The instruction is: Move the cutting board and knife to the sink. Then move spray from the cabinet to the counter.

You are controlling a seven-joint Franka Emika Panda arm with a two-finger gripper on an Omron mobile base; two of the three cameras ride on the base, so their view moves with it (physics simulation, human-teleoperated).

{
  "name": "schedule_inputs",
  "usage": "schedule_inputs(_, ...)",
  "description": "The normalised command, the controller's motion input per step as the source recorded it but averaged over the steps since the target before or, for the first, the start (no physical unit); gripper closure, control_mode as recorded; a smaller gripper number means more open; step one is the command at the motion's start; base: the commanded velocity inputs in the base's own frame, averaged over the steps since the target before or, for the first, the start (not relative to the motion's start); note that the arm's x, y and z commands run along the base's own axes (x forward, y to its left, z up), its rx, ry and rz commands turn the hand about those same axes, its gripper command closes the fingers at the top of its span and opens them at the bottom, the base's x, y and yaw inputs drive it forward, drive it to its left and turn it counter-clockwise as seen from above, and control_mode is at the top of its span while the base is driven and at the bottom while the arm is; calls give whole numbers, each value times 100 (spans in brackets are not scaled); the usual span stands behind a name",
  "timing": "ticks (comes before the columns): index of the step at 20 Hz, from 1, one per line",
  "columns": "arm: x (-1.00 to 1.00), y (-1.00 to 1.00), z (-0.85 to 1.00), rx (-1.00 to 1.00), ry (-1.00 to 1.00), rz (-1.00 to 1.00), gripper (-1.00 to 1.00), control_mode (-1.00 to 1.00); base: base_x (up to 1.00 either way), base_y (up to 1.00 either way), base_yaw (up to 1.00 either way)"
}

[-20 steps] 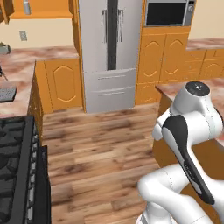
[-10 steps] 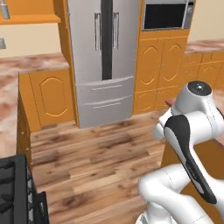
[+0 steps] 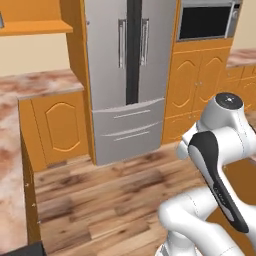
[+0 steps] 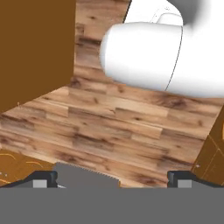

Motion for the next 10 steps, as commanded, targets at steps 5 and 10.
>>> schedule_inputs(5,0,0,0,0,0,0,-100,100,100,78,-1)
schedule_inputs(10,0,0,0,0,0,0,-100,100,100,83,0)
